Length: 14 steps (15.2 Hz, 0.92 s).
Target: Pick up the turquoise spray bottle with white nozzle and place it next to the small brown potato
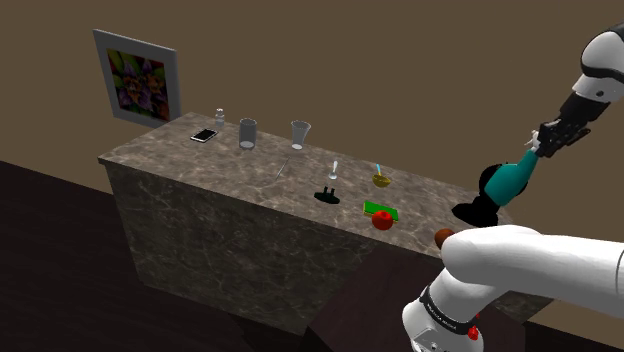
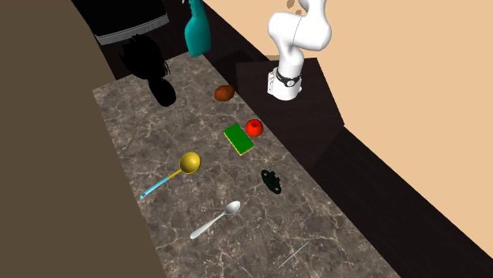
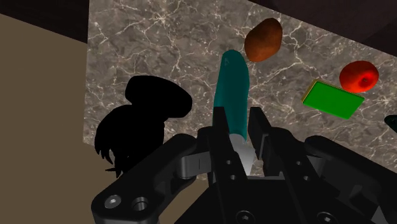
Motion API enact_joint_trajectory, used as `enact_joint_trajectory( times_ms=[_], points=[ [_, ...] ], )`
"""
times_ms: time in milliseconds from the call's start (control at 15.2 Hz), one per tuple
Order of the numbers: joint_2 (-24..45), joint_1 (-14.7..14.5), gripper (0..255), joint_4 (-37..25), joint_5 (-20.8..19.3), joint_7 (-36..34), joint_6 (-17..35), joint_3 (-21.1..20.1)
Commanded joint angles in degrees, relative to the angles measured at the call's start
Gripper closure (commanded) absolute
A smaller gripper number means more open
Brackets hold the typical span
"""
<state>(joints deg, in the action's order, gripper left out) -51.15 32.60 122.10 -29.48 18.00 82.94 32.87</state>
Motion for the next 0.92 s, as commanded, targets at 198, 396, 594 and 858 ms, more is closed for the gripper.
enact_joint_trajectory(
  times_ms=[198, 396, 594, 858],
  points=[
    [-1.77, 0.69, 255, 4.59, -1.17, -0.64, 2.91, 1.0],
    [-2.69, 1.1, 255, 7.24, -1.91, -1.03, 4.67, 1.69],
    [-3.52, 1.5, 255, 9.81, -2.7, -1.4, 6.45, 2.44],
    [-4.47, 2.03, 255, 13.11, -3.84, -1.88, 8.84, 3.56]
  ],
)
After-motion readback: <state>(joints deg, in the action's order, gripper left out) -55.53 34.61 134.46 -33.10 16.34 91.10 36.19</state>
